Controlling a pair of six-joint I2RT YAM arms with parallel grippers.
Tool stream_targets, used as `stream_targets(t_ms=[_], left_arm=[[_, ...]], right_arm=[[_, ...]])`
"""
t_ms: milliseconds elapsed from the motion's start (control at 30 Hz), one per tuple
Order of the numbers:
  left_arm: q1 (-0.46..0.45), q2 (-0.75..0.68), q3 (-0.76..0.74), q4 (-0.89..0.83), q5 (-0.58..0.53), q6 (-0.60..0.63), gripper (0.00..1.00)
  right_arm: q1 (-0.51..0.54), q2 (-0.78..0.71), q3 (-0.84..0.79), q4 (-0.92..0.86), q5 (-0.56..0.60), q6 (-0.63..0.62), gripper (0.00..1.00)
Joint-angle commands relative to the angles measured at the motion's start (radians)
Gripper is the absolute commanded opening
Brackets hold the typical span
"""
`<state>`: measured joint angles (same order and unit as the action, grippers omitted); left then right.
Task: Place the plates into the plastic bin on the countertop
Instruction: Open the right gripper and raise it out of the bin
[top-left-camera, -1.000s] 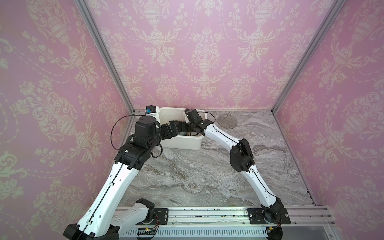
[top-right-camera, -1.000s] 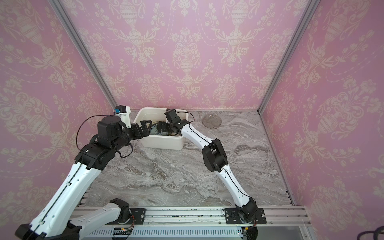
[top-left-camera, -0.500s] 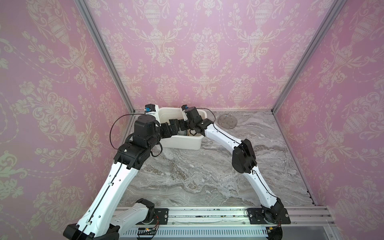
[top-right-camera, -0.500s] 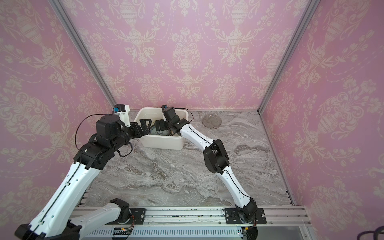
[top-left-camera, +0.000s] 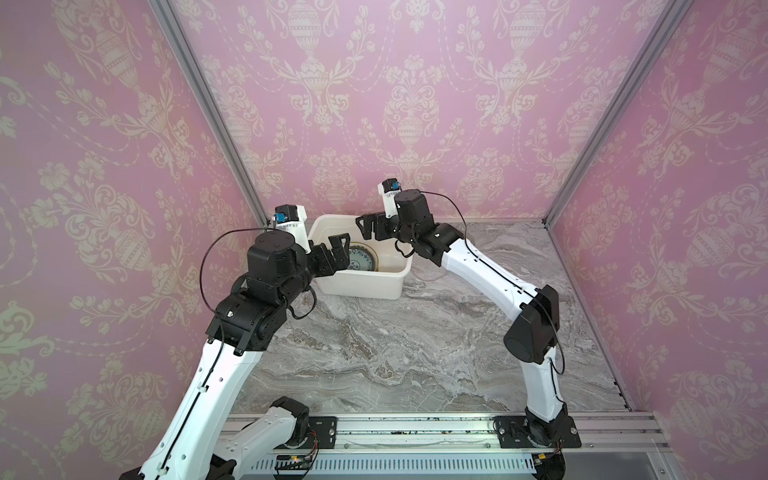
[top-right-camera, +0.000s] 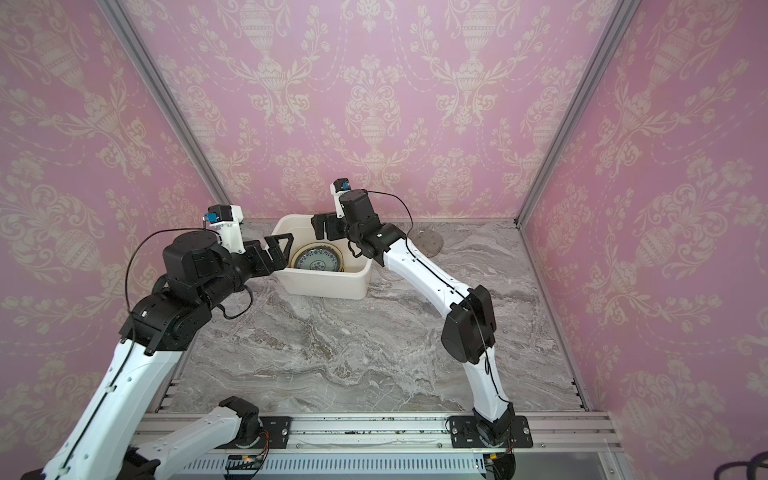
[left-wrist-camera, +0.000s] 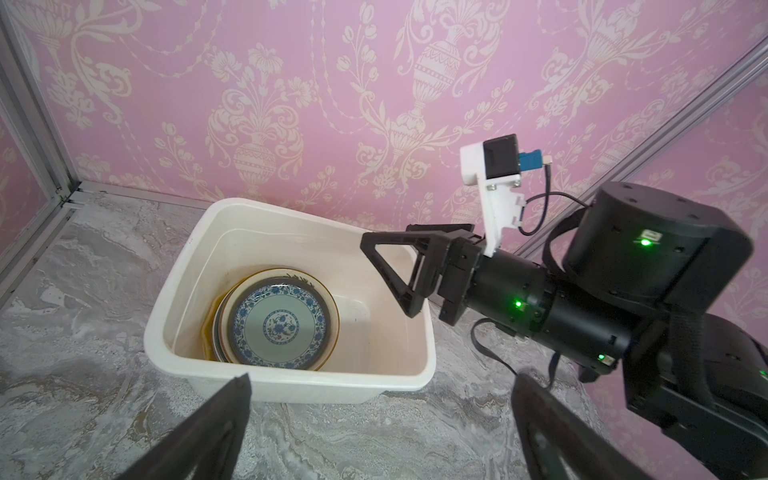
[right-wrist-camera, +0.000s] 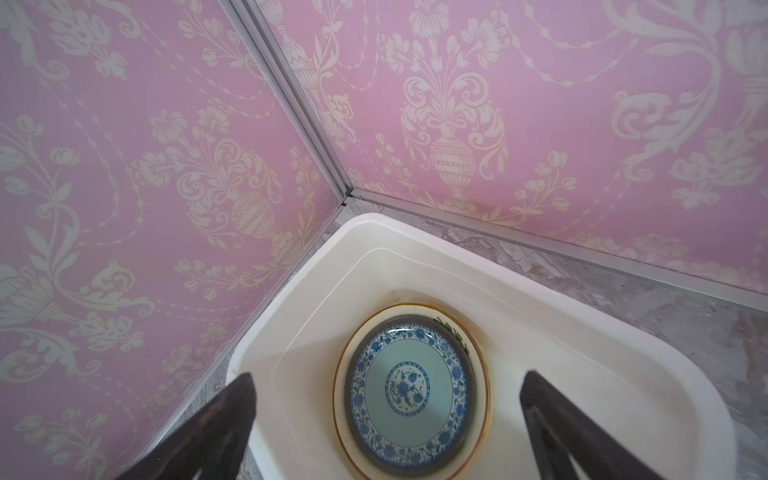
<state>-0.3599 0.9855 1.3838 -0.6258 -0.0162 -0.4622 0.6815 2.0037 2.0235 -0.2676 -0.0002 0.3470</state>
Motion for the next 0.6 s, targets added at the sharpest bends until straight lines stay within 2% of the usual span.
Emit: stream_targets(t_ms=[0, 200, 267, 400, 567], left_arm=[[0.009, -0.019, 0.032, -0.041, 0.072, -0.009, 0.99], [-0.008, 0.061, 0.092, -0.094, 0.180, 0.008, 0.99], [-0.057, 0.100, 0.127, -0.111, 0.162, 0.040, 0.99], [-0.230, 0.211, 0.211, -0.148, 0.053, 0.134, 0.99], [-0.364, 0.359, 0.279, -0.133, -0.004, 0.162, 0.99]], right_arm=[[-0.044, -0.141, -0.127, 0.042, 0.026, 0.041, 1.00], [-0.150, -0.364, -0.393, 0.016, -0.015, 0.127, 1.00], [-0.188, -0.428, -0.482, 0.016, -0.047, 0.153, 1.00], [-0.274, -0.546, -0.656, 0.008, -0.127, 0.218, 1.00], [-0.415, -0.657, -0.838, 0.018, -0.263, 0.337, 0.98]])
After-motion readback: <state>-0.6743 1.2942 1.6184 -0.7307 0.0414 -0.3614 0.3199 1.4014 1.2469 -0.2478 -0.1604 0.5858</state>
